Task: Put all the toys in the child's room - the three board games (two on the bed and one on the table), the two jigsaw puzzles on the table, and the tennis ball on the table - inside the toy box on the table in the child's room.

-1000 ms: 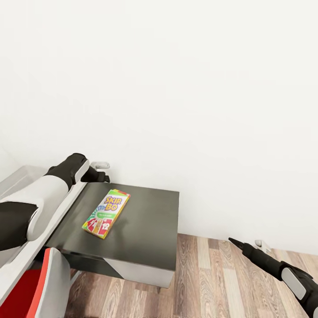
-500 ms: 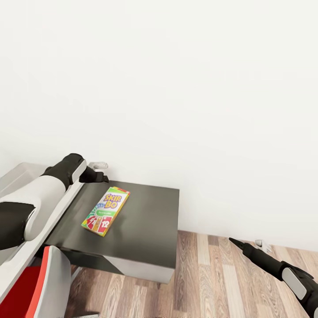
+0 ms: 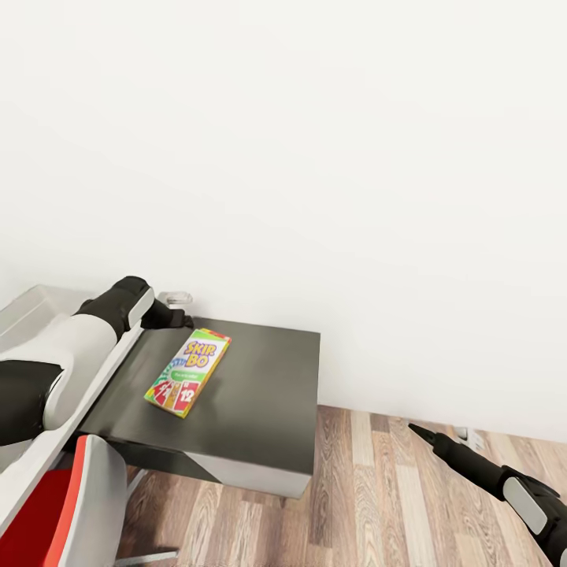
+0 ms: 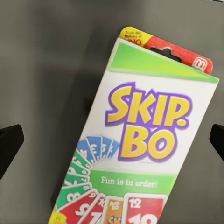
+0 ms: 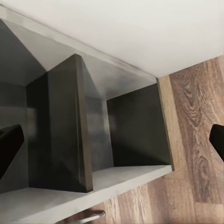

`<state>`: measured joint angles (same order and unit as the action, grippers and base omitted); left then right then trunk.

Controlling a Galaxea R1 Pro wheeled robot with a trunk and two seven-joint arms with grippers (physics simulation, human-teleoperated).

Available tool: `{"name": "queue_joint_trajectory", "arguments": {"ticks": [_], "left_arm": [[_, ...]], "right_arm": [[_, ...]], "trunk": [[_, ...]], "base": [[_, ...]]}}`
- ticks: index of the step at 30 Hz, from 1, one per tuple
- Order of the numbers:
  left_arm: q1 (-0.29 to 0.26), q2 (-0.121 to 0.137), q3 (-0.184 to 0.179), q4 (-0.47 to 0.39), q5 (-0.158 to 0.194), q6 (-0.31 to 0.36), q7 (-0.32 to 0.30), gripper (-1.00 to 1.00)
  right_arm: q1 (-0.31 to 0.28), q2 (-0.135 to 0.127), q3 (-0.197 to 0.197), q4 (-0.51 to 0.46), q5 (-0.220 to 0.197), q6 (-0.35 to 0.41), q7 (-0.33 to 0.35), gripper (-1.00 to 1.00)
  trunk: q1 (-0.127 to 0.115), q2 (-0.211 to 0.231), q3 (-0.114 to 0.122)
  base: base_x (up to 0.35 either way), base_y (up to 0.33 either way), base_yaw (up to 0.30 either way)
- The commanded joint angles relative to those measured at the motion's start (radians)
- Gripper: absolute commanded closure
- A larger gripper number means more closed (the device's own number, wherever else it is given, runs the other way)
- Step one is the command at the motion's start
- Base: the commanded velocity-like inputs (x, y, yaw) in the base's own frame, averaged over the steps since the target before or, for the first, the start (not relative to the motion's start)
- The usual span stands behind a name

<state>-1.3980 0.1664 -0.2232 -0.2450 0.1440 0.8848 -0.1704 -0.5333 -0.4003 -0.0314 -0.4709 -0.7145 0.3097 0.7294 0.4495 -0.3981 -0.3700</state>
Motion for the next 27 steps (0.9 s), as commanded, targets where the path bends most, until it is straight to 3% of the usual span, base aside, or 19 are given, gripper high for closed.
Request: {"name": "queue_joint_trajectory", "arguments": {"ticks": [1, 23, 27], "left_arm": [[0.0, 0.001, -0.008, -0.001, 0.009, 0.004, 0.0, -1.0], [0.0, 0.003, -0.004, 0.0, 0.012, 0.003, -0.004, -1.0], [0.0, 0.016, -0.002, 0.0, 0.013, 0.003, -0.058, -1.0]], "right_arm": [[-0.001, 0.0, -0.002, 0.0, -0.007, 0.009, 0.003, -1.0], [-0.001, 0.0, -0.002, 0.0, -0.008, 0.009, 0.008, -1.0], [-0.001, -0.001, -0.002, 0.0, -0.008, 0.009, 0.009, -1.0]], "trunk": [[0.0, -0.002, -0.003], [0.0, -0.002, -0.039], [0.0, -0.002, -0.045]], "base": [[0.0, 0.0, 0.0], [0.0, 0.0, 0.0], [0.0, 0.0, 0.0]]}}
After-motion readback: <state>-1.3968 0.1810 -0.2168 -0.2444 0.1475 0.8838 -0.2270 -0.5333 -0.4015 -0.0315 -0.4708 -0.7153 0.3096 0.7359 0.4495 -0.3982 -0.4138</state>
